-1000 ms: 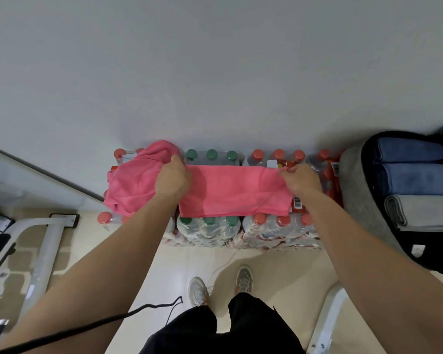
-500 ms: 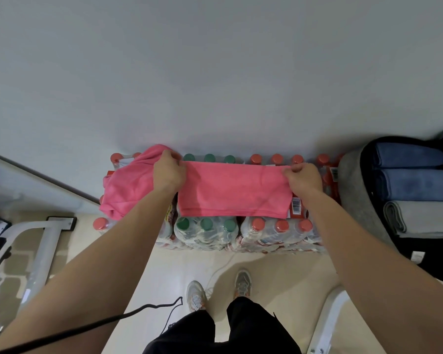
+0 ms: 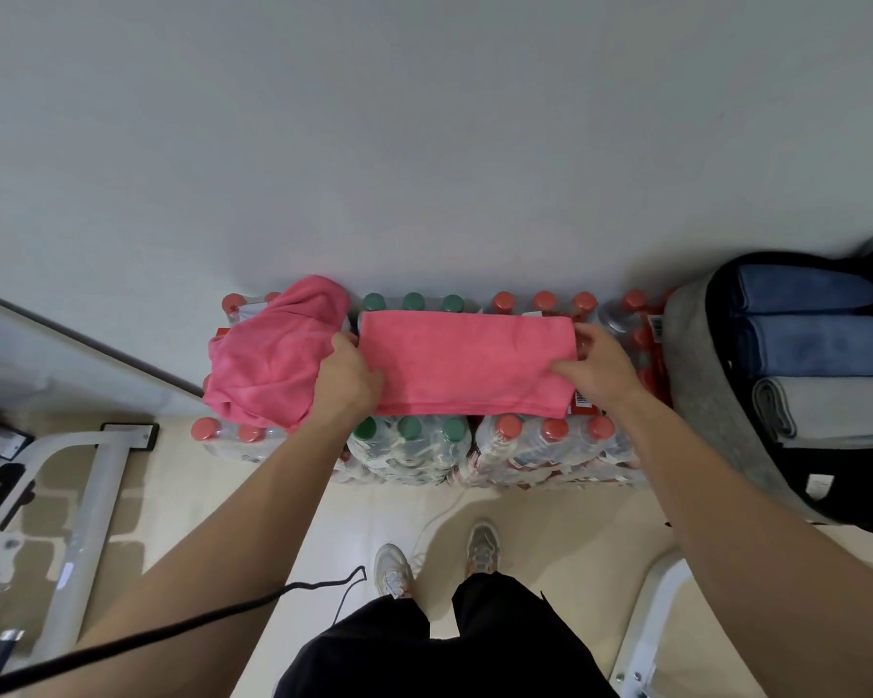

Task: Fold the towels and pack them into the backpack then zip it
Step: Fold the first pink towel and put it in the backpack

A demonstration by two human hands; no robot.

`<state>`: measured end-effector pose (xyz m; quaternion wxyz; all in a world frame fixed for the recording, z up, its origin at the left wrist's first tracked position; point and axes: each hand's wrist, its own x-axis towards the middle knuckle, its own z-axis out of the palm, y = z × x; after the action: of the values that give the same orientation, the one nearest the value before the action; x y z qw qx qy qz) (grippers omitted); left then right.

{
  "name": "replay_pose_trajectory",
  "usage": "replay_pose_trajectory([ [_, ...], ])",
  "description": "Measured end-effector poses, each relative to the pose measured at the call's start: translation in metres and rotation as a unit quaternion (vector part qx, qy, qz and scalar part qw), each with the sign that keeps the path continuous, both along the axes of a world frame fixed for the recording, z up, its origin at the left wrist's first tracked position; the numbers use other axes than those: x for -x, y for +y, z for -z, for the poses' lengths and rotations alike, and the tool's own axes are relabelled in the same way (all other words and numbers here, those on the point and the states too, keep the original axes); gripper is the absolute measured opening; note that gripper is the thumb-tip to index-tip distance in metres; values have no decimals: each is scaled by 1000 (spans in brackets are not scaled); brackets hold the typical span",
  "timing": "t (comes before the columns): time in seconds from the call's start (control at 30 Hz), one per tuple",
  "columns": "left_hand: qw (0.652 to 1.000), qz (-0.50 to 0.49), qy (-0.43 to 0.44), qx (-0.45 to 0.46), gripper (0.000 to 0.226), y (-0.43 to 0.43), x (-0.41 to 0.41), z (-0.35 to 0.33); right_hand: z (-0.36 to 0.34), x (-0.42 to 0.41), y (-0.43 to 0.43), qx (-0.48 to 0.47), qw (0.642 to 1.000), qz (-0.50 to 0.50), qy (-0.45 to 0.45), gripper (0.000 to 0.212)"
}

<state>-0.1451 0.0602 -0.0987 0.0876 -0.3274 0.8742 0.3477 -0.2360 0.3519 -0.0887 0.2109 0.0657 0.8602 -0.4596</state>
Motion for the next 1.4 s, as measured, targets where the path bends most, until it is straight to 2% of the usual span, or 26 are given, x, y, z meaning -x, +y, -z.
replay_pose_trajectory([
  [0.2, 1000, -7, 24, -6, 47, -2, -6, -2, 1, -11, 6, 12, 999, 31, 31, 61],
  [0.37, 999, 26, 22, 16, 48, -4, -12, 4, 2, -21, 7, -57, 997, 3, 44, 69],
  [0.47, 992, 76, 22, 97, 46, -1, -14, 6, 4, -28, 6, -139, 985, -24, 98, 69],
  [0.57, 965, 142, 57, 212, 44, 6, -11, 4, 2, -32, -2, -261, 943, -85, 188, 61],
  [0.63, 940, 218, 83, 249, 43, 16, -3, 4, 0, -35, -15, -303, 903, -178, 246, 56],
  [0.73, 909, 321, 65, 258, 55, 30, 4, 19, 14, -35, -34, -335, 859, -320, 217, 66],
  [0.8, 905, 340, 20, 254, 67, 30, 2, 35, 31, -35, -33, -351, 843, -360, 190, 71],
  [0.93, 909, 333, 3, 249, 72, 17, -8, 54, 51, -35, -11, -382, 828, -372, 173, 76],
  [1.03, 920, 320, 17, 225, 67, 19, -7, 50, 47, -32, -13, -399, 818, -380, 165, 79],
  [1.13, 946, 240, 68, 208, 47, 16, 1, 37, 30, -26, -23, -389, 811, -390, 196, 78],
  [1.23, 976, 126, 26, 173, 47, 9, 12, 27, 17, -16, -33, -358, 795, -433, 230, 74],
  [1.4, 984, 55, 8, 167, 36, 10, 22, 17, 20, 0, -45, -376, 778, -471, 177, 85],
])
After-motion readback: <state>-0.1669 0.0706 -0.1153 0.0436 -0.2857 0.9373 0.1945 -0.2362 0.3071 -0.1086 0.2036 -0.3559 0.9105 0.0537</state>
